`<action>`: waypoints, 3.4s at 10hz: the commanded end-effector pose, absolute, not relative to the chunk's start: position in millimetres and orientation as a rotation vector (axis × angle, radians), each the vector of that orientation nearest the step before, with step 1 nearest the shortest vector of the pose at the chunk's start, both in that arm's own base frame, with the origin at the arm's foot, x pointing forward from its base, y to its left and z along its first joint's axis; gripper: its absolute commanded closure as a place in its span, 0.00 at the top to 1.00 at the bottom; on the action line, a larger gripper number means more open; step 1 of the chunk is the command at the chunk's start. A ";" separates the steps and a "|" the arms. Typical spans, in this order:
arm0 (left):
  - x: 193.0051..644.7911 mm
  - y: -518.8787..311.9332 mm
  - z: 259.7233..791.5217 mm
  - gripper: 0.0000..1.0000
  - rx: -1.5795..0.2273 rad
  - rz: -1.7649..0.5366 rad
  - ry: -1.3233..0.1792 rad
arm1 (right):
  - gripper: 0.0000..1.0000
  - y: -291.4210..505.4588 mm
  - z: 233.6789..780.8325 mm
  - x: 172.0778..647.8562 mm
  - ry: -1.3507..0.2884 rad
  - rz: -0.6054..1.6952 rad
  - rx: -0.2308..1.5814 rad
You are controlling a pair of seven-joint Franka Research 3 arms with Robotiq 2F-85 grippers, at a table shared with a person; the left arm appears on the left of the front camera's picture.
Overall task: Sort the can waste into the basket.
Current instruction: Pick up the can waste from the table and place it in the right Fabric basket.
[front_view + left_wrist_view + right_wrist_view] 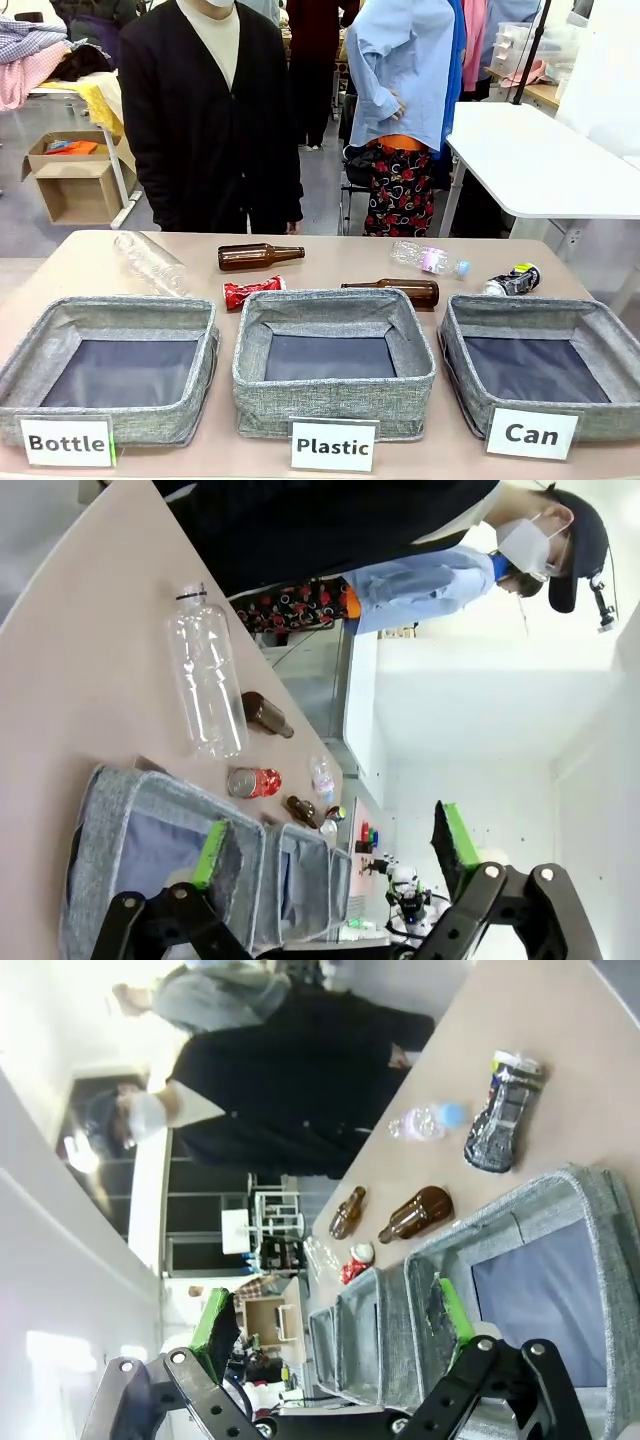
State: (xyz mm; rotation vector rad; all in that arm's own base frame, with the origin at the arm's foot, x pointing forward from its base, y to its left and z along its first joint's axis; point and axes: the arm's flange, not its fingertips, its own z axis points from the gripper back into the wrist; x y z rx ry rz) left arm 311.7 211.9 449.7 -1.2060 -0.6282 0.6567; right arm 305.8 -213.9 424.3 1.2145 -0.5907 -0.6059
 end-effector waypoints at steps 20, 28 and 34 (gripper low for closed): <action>463.6 -171.3 467.7 1.00 -0.168 -0.624 -0.416 | 1.00 -213.1 429.6 304.7 -0.614 -0.572 1.208; 401.2 -40.5 529.6 1.00 -0.505 -0.806 -0.558 | 1.00 -213.1 429.6 304.7 -0.614 -0.572 1.208; 310.1 214.4 534.3 1.00 -0.810 -0.289 -0.766 | 1.00 -213.1 429.6 304.7 -0.614 -0.572 1.208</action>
